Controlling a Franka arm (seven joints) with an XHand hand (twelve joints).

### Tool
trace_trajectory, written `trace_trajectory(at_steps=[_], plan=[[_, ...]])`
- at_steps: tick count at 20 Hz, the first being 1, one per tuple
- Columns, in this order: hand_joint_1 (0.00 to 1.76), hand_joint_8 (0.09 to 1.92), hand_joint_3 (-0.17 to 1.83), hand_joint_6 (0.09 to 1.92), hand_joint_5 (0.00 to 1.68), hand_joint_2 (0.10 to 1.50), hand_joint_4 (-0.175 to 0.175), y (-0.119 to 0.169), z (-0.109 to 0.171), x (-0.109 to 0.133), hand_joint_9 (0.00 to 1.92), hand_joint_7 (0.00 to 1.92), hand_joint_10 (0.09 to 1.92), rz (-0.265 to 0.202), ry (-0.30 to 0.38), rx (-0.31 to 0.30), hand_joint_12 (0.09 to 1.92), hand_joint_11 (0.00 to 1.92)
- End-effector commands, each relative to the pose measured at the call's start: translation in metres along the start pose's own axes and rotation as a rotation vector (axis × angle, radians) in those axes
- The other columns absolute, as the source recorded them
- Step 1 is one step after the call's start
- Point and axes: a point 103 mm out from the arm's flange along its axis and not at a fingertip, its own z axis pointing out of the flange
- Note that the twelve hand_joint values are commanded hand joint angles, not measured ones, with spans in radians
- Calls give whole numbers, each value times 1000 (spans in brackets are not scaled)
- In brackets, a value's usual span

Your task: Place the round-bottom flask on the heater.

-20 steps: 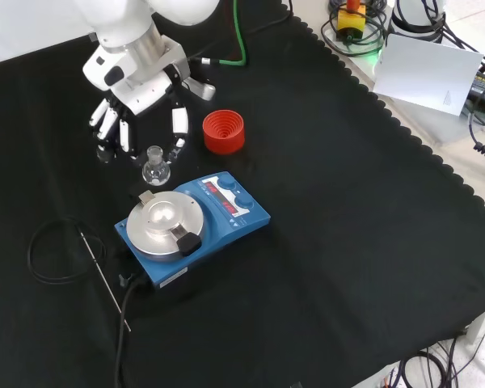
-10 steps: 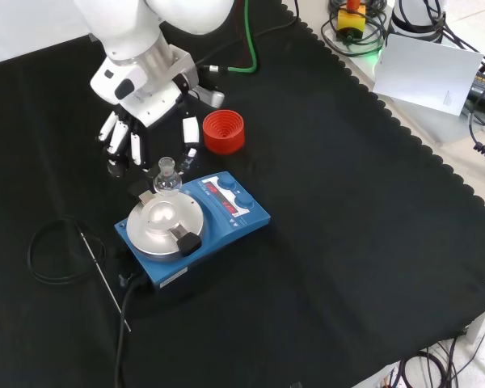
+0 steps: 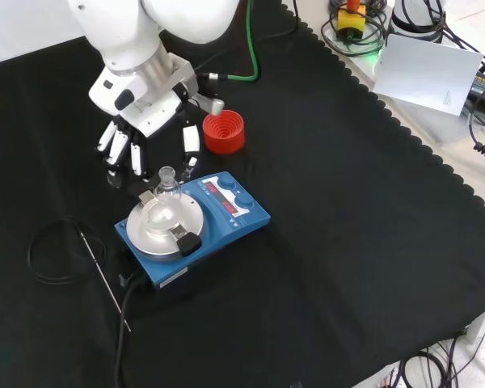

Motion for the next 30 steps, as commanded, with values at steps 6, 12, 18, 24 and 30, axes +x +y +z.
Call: trace_trajectory(at_steps=[6, 12, 18, 24, 30], plan=[[1093, 677, 743, 940, 1143, 671, 175, 18, 15, -1, 663, 414, 582, 3, -14, 44, 1341, 350], [1093, 677, 744, 941, 1142, 671, 175, 19, 20, -6, 662, 414, 581, 11, -23, 59, 1341, 350], [1093, 677, 744, 942, 1142, 671, 175, 19, 25, -9, 661, 414, 581, 21, -26, 63, 1341, 350], [1093, 677, 744, 942, 1142, 671, 175, 20, 27, -7, 660, 413, 581, 26, -28, 50, 1341, 351], [1093, 676, 744, 943, 1141, 671, 175, 23, 26, -4, 659, 410, 582, 27, -33, 45, 1341, 351]])
